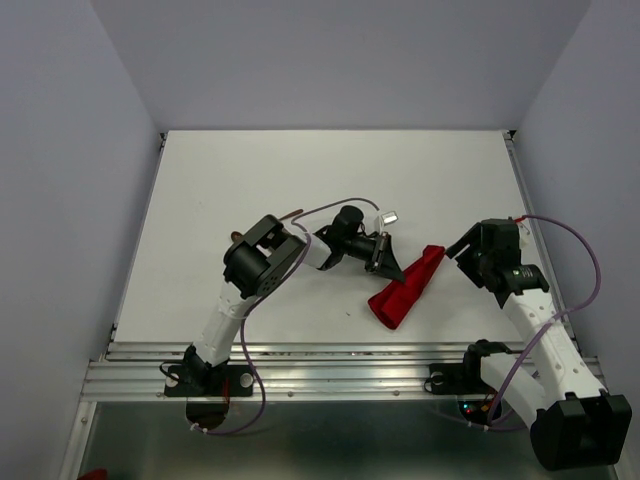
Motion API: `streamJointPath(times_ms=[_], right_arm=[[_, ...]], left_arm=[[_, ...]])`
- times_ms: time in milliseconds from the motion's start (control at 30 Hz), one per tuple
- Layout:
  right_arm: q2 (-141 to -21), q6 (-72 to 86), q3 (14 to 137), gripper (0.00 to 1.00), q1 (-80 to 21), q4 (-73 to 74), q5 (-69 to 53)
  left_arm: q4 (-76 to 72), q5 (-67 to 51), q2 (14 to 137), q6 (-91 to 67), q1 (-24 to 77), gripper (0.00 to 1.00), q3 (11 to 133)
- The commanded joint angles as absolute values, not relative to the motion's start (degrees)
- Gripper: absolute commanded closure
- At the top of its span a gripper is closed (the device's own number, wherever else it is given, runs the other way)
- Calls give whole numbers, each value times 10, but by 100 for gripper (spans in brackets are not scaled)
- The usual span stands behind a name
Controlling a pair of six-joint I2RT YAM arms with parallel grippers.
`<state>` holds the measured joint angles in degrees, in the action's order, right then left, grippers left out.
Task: Fold the napkin into a case and place the utensils inside
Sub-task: Turn over the smaller rectangle-folded napkin at the center of the board.
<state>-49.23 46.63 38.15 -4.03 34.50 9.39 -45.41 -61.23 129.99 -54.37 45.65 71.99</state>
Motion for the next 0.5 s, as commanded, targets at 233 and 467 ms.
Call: streamJointPath(times_ms=[233, 467], right_arm=[[-497, 455, 387, 30, -35, 332, 98], [-514, 423, 373, 29, -35, 301, 43]], left_arm=[[-486, -628, 1301, -533, 429, 75, 693], [-472, -621, 1284, -509, 396, 54, 676]])
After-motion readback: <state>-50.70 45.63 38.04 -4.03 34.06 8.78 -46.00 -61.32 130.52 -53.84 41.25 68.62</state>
